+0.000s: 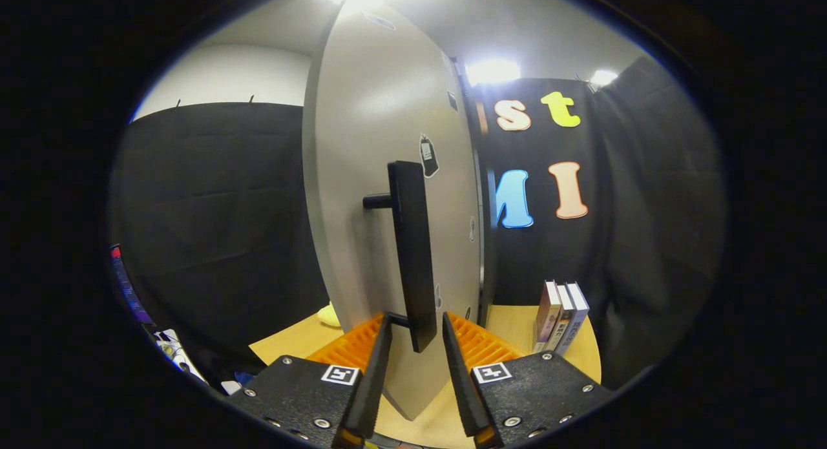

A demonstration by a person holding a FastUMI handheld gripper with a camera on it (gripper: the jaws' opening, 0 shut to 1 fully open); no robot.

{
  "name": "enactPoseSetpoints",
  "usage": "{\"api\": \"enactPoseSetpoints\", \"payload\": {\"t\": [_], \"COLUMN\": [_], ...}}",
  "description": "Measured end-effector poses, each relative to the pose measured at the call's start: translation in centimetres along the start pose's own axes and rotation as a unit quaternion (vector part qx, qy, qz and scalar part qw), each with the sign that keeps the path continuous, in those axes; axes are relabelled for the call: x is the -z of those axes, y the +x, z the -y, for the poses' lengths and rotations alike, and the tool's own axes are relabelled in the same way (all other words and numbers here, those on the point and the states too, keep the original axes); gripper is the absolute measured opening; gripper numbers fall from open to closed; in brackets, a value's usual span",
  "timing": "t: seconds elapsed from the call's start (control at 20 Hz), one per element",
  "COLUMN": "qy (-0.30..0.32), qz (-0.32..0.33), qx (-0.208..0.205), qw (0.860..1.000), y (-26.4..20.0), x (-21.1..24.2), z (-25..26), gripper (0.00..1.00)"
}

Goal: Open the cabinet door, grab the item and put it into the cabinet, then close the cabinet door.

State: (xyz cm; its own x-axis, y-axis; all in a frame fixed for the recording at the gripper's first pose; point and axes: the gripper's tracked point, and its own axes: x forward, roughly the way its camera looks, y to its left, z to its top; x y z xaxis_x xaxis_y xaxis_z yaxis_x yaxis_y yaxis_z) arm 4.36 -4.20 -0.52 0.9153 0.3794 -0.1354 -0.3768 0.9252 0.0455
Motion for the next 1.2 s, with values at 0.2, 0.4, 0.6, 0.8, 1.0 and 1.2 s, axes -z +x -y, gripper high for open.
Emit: {"api": "enactPoseSetpoints", "payload": {"t": [0.2,0.4,0.6,0.8,1.0,1.2], "qy": [0.032,0.042,0.025,0.038,0.068,0.056], "qz": [0.005,0.017,0.034,0.052,0.061,0.068], "qx": [0.031,0.067,0.123,0.186,0.222,0.264], "qw": [0.999,0.997,0.991,0.98,0.971,0.96], "y": [-0.4,-0.7,-1.5,-2.6,-2.8,-3.8], "x": [0.3,0.3,0.0,0.1,0.8,2.5], "z": [1.3,2.2,3.2,4.2,4.3,3.8], "gripper": [0.76,0.87,0.91,0.91,0.91,0.93]}}
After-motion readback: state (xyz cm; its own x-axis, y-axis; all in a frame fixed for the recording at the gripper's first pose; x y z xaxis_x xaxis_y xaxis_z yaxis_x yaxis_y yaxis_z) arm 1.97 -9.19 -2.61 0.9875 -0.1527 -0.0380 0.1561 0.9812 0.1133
